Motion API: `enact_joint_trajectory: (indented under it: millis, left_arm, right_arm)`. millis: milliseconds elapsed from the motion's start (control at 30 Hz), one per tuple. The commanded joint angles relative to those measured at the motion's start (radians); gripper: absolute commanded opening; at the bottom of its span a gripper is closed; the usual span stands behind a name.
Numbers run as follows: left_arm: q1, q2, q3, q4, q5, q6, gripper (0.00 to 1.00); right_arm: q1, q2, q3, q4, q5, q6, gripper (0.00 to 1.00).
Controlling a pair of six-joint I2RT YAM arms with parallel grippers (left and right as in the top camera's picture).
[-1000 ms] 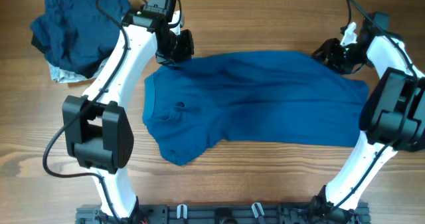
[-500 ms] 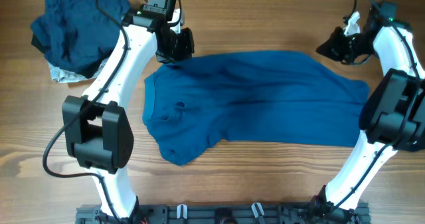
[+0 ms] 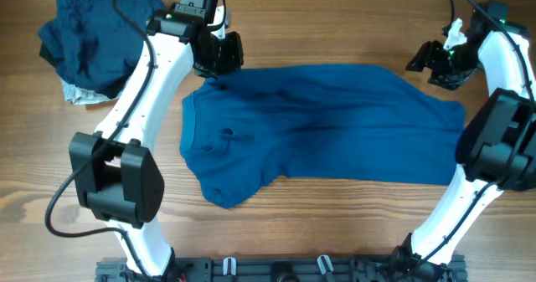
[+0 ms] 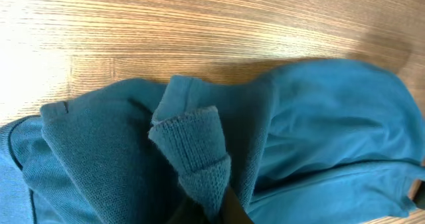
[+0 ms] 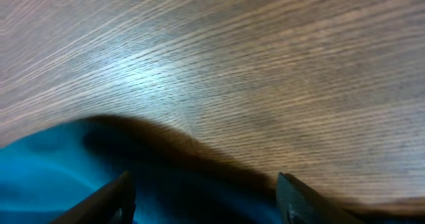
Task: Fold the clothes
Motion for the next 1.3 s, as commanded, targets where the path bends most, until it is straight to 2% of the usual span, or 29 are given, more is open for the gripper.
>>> enact_joint_trajectory:
  millis: [0,167,400,467,500,700,967,1133,1267]
  left_arm:
    - [0.001,-0.026,0.008,-0.003,-0.01,0.024,0.04]
    - [0.001,-0.026,0.008,-0.003,-0.01,0.024,0.04]
    - [0.001,-0.026,0.008,-0.003,-0.01,0.023,0.04]
    - [0.001,-0.026,0.008,-0.003,-0.01,0.024,0.04]
    - [0.001,-0.026,0.008,-0.003,-0.01,0.023,0.04]
    - [0.001,-0.026,0.008,-0.003,-0.01,0.024,0.05]
    - [0.001,-0.026,0.008,-0.004,-0.01,0.024,0.04]
    - [0.001,-0.052,0.008,-0.022,-0.01,0.024,0.04]
    - [0.001,-0.098,0.008,-0.051,-0.051,0.024,0.04]
  right_arm:
    - [0.001,0.059,-0.013,0.011,-0.122,-0.077,0.67]
    - [0.006,0.114,-0.013,0.013,-0.2,-0.104,0.61]
    - [0.024,0.122,-0.013,0.013,-0.353,-0.129,0.61]
    - [0.036,0.122,-0.013,0.009,-0.388,-0.13,0.57]
    - [0.041,0.122,-0.013,0.008,-0.404,-0.13,0.54]
    - [0.047,0.122,-0.013,-0.014,-0.438,-0.127,0.04]
    - [0.044,0.098,-0.009,-0.046,-0.424,-0.125,0.04]
    - [0.043,0.032,-0.009,-0.083,-0.106,0.033,0.04]
    - [0.043,-0.066,-0.009,-0.09,-0.018,0.124,0.04]
